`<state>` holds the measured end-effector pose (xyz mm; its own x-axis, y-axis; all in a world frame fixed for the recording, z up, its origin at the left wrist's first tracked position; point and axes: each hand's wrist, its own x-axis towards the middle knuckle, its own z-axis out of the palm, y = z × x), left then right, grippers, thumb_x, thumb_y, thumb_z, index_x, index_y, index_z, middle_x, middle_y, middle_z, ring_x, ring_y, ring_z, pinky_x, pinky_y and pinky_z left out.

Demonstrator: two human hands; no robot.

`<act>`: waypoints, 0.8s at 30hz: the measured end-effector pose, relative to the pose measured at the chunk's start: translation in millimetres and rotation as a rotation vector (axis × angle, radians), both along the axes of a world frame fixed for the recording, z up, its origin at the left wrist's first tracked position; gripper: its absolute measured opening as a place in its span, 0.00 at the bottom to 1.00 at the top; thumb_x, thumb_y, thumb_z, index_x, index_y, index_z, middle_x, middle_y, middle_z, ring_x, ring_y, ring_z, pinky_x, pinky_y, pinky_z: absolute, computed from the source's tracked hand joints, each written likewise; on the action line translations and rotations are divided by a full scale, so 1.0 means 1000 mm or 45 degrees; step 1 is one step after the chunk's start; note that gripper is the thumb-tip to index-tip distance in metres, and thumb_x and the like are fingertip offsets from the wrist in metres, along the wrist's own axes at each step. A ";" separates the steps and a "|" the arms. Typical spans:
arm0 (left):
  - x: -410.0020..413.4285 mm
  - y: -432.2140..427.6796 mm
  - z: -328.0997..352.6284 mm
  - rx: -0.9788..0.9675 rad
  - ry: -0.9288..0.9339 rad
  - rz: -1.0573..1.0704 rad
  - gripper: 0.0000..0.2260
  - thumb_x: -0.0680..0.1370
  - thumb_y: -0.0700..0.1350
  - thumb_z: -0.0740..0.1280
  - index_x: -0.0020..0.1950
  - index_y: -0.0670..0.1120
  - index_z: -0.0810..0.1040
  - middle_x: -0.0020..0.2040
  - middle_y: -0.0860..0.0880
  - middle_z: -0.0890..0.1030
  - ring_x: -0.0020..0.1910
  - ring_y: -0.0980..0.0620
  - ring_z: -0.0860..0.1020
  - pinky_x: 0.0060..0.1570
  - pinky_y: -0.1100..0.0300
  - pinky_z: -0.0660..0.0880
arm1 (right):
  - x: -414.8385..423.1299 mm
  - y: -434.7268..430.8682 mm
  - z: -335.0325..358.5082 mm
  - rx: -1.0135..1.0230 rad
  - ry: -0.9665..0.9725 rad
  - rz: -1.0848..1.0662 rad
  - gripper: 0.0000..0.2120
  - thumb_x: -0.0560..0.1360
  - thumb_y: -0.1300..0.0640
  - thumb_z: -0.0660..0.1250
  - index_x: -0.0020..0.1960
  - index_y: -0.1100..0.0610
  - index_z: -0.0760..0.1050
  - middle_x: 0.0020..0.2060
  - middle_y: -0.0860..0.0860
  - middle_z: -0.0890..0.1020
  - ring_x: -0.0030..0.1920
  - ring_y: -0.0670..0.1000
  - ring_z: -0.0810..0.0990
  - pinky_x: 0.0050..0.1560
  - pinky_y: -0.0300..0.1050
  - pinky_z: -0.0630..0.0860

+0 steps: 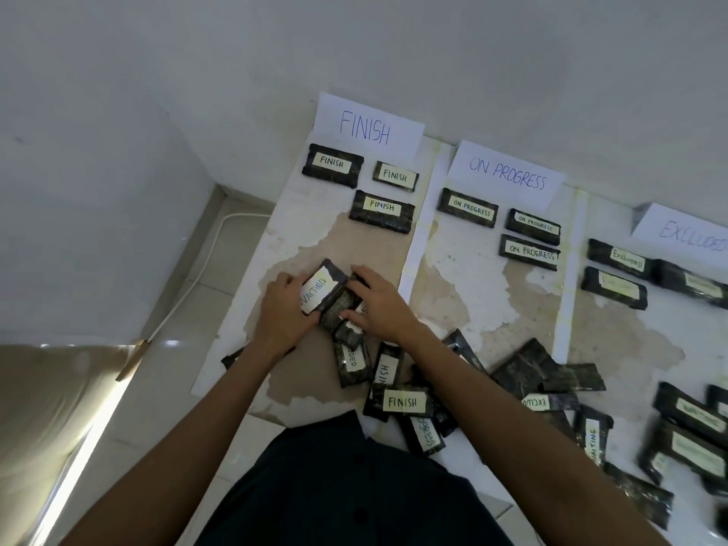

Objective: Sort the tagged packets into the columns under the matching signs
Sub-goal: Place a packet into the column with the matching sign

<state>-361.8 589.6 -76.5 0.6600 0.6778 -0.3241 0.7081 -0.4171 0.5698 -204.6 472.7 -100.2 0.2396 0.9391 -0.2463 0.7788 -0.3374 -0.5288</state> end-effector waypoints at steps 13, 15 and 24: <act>0.043 -0.012 0.032 0.181 -0.111 -0.313 0.31 0.65 0.42 0.73 0.67 0.44 0.70 0.58 0.43 0.74 0.55 0.43 0.71 0.54 0.50 0.71 | 0.032 -0.049 0.026 0.145 0.214 -0.287 0.17 0.73 0.58 0.69 0.60 0.60 0.75 0.56 0.56 0.78 0.56 0.55 0.76 0.57 0.49 0.74; 0.053 -0.023 0.036 0.205 -0.128 -0.363 0.31 0.65 0.43 0.72 0.67 0.45 0.70 0.57 0.43 0.74 0.54 0.43 0.71 0.53 0.49 0.72 | 0.037 -0.068 0.032 0.138 0.209 -0.354 0.18 0.73 0.57 0.69 0.62 0.59 0.74 0.58 0.56 0.78 0.57 0.55 0.77 0.59 0.48 0.73; 0.095 -0.096 0.041 0.220 -0.174 -0.547 0.30 0.66 0.44 0.72 0.67 0.44 0.71 0.56 0.45 0.74 0.51 0.44 0.71 0.50 0.50 0.72 | 0.067 -0.159 0.053 0.151 0.316 -0.643 0.14 0.73 0.59 0.68 0.59 0.57 0.75 0.53 0.52 0.80 0.49 0.49 0.78 0.49 0.39 0.73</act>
<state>-266.5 493.8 -35.4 0.9208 0.3706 -0.1214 0.3743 -0.7525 0.5419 -137.9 313.5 -46.8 0.6142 0.7478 -0.2521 0.3843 -0.5625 -0.7321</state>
